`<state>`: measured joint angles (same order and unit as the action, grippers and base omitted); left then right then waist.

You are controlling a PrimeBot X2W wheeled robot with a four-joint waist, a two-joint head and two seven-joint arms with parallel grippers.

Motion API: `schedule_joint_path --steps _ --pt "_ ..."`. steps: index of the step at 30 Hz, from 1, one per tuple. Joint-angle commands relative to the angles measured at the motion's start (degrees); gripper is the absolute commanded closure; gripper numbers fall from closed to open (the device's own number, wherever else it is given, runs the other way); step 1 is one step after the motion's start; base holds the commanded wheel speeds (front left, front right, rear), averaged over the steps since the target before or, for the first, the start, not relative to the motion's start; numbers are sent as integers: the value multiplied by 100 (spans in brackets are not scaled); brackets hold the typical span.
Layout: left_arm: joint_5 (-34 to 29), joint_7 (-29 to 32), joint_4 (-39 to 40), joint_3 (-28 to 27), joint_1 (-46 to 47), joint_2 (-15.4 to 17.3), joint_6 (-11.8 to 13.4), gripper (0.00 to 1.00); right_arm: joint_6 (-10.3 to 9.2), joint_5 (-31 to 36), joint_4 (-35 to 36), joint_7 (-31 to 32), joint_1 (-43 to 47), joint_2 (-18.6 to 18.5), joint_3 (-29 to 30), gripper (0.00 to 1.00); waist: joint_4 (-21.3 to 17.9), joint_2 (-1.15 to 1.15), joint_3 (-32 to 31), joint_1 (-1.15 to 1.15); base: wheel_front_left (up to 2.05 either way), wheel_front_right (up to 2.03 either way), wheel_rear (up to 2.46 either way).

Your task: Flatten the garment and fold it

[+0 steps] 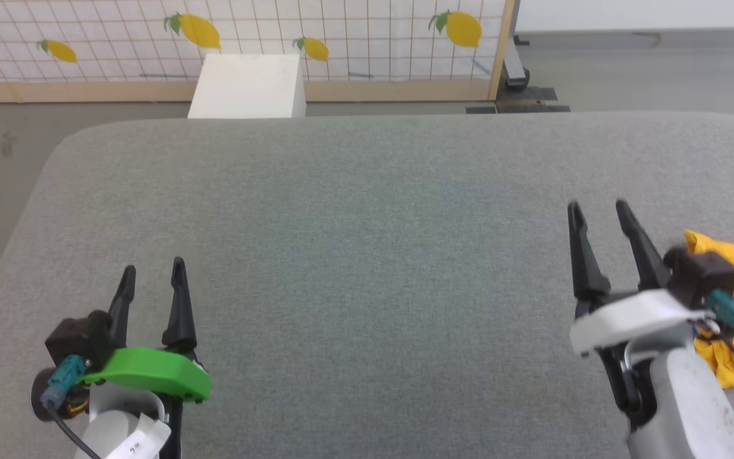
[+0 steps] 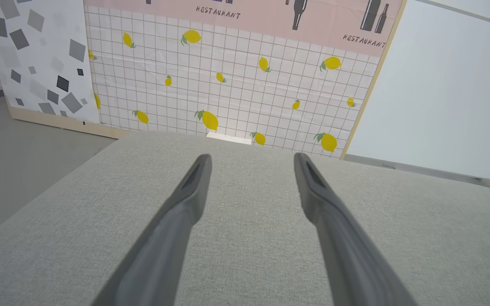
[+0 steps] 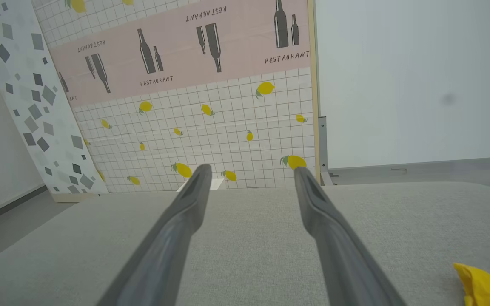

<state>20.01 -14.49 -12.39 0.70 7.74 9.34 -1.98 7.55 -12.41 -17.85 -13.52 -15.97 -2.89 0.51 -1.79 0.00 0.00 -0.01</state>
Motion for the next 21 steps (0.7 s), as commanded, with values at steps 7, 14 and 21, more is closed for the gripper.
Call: schedule_joint_path --steps 7,14,21 --pt "-30 6 -218 93 -212 -31 51 0 -6 110 -35 -95 636 1 108 0 91 0 -162 1 0 0 0" --pt "-62 89 -341 162 -336 3 111 0 -6 178 -45 -102 912 1 143 0 97 0 -192 1 0 0 0" --pt "-242 85 -296 252 -359 54 272 0 -6 147 1 -93 1037 1 160 0 81 0 -181 1 0 0 0"
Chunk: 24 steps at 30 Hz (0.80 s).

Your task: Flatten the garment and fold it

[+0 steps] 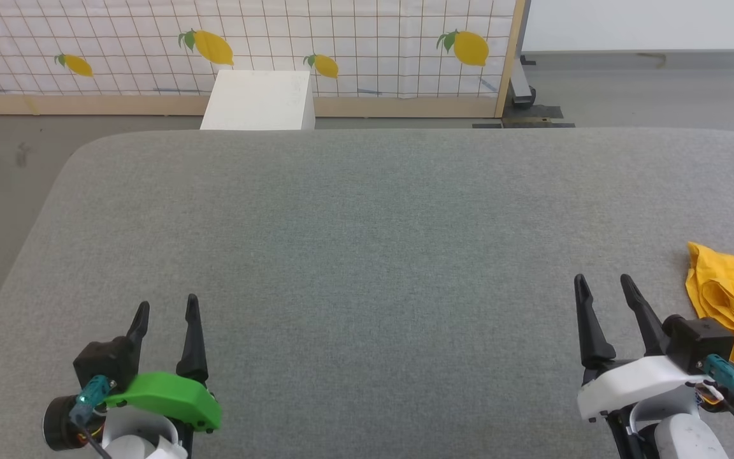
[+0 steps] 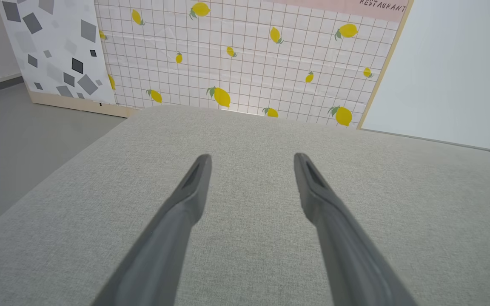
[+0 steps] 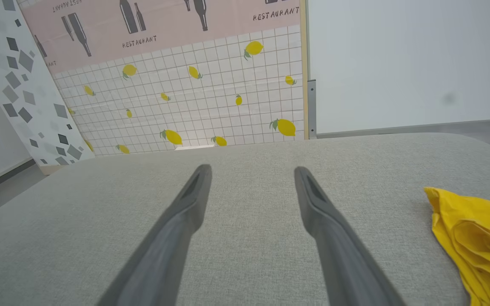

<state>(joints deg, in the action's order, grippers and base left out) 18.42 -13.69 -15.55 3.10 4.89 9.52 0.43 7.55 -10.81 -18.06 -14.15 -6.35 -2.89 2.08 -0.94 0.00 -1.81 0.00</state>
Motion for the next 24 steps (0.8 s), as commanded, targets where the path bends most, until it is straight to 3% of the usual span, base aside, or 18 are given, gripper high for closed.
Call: schedule_joint_path --steps 1,22,23,24 --pt "-146 4 39 39 -80 56 72 0 -6 -23 22 -19 84 1 1 0 -9 0 2 0 0 0 0" --pt "-311 106 45 228 -27 194 227 0 -6 -260 -76 -1 66 2 -37 0 -49 0 90 0 0 0 0" --pt "-314 108 55 226 -13 157 203 100 0 -237 -59 9 30 -1 -30 100 -50 0 90 0 0 0 0" --pt "-315 109 59 223 -13 153 207 100 0 -235 -56 11 30 0 -29 100 -49 0 90 0 0 0 0"
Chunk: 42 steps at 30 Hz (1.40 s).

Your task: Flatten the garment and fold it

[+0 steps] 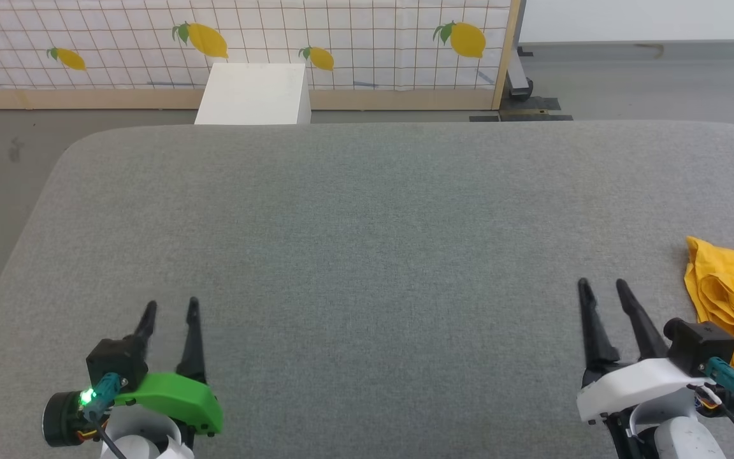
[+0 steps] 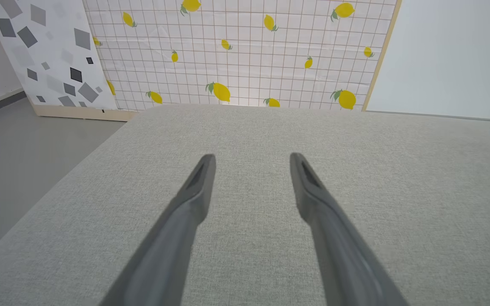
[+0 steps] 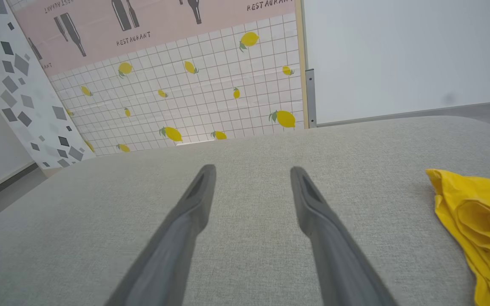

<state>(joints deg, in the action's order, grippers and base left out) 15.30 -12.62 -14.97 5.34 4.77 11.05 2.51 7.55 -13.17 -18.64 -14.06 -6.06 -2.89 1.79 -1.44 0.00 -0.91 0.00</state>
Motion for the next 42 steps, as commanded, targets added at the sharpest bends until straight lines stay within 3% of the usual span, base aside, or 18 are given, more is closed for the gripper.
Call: schedule_joint_path --steps 1,42 --pt "-2 1 1 0 0 -3 0 100 0 1 1 1 0 0 0 100 0 0 0 0 0 0 0" --pt "-482 398 472 -168 -150 -261 -79 100 -2 415 588 444 191 0 -54 100 45 0 29 0 0 0 0"
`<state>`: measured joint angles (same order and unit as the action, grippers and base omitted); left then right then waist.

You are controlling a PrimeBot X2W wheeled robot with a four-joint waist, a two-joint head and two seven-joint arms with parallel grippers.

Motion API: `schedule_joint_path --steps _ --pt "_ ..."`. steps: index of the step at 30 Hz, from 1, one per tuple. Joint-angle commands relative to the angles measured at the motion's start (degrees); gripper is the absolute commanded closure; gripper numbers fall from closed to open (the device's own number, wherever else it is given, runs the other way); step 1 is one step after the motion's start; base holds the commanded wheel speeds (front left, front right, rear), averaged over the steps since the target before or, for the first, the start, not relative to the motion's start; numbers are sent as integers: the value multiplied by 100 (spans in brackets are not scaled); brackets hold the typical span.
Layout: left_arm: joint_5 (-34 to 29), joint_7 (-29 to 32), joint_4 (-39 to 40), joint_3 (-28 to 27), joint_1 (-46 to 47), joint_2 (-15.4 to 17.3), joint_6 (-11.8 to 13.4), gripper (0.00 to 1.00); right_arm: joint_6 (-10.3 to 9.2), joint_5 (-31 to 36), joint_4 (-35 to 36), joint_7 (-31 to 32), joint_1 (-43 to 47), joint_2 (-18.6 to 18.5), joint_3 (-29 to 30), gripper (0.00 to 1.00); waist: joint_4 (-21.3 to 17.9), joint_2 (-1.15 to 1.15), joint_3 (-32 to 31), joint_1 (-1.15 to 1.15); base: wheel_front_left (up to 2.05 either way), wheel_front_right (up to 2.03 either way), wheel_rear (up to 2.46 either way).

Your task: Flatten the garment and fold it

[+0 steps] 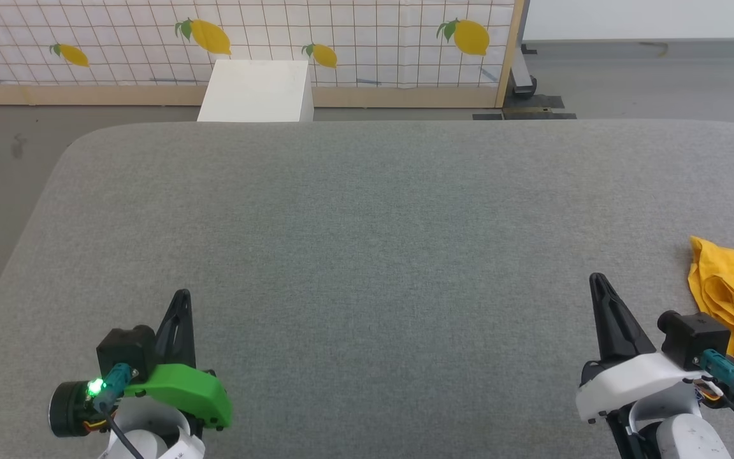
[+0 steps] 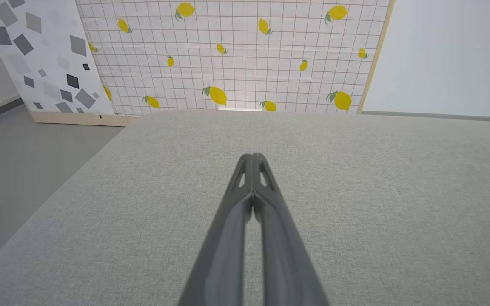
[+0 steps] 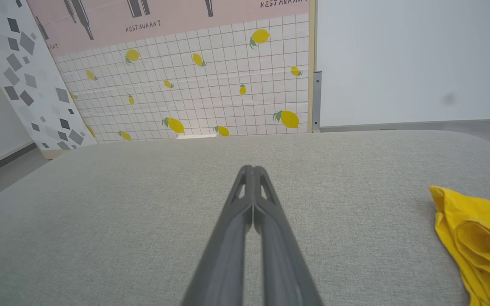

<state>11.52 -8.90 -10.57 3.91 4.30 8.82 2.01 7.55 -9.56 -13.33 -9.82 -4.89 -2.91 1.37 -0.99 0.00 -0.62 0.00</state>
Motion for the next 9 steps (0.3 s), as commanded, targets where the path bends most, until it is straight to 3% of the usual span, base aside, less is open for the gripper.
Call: schedule_joint_path --steps 1,9 --pt "-118 37 46 -29 -107 -45 -31 100 -2 66 73 32 79 1 -14 100 2 0 1 0 0 0 0" --pt "-214 117 140 -62 -137 -96 -47 100 -3 149 191 121 117 1 -25 100 11 0 7 0 0 0 0"
